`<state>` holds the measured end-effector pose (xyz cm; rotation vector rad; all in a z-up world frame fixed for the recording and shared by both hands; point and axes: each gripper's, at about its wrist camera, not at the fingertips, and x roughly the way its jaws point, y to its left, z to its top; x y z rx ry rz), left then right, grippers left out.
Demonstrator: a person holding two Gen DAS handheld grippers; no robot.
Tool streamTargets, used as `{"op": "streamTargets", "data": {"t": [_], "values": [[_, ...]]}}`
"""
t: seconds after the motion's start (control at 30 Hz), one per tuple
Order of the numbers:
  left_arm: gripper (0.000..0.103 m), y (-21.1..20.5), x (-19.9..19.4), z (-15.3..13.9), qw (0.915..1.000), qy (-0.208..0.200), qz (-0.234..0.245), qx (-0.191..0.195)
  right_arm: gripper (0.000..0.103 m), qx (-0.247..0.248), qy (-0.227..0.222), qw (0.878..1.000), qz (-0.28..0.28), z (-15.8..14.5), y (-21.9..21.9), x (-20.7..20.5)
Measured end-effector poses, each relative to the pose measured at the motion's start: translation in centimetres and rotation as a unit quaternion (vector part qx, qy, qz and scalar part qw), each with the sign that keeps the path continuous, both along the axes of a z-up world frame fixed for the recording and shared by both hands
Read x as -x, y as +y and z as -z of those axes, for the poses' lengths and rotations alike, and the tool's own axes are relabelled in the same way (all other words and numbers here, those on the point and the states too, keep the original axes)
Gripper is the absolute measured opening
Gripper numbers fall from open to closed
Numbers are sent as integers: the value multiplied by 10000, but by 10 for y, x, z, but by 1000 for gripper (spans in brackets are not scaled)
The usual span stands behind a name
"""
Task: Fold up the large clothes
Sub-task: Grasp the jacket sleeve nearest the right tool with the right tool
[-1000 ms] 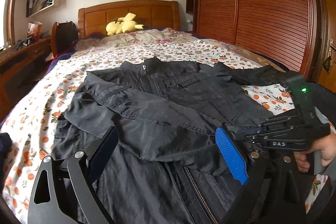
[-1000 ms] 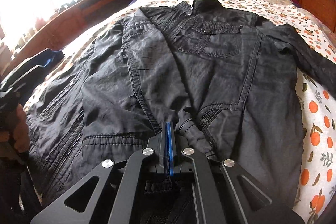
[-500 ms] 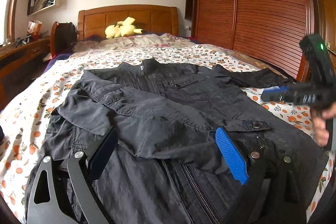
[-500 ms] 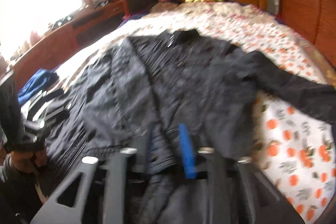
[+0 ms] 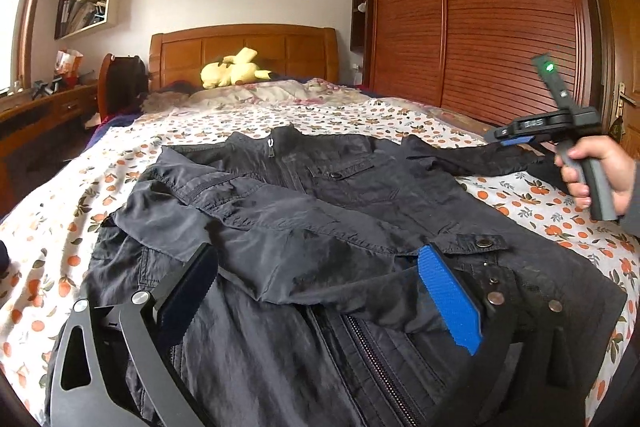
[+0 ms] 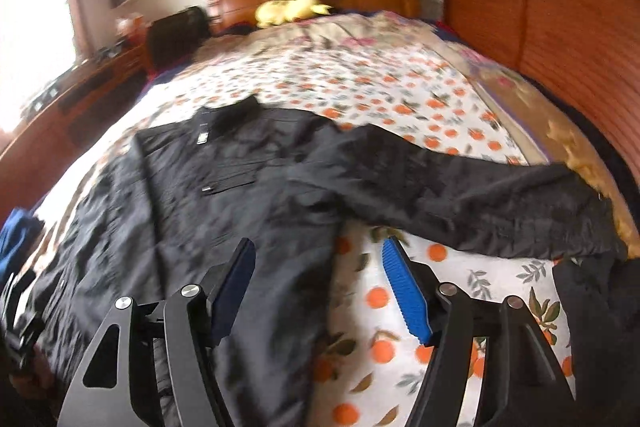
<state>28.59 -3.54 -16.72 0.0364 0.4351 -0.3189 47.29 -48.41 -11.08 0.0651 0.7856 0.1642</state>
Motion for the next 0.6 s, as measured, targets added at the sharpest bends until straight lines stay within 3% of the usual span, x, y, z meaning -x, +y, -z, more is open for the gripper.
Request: {"op": "streamTargets", "data": {"t": [0.27,0.6], "values": [[101,2,-1,1,10000,43,19,66,64,-439,499,9941,853,40,-45,-45],[101,4,-3,2,9999,81,67,123,64,-1186,860,9744,1703,74,-85,-65]]}}
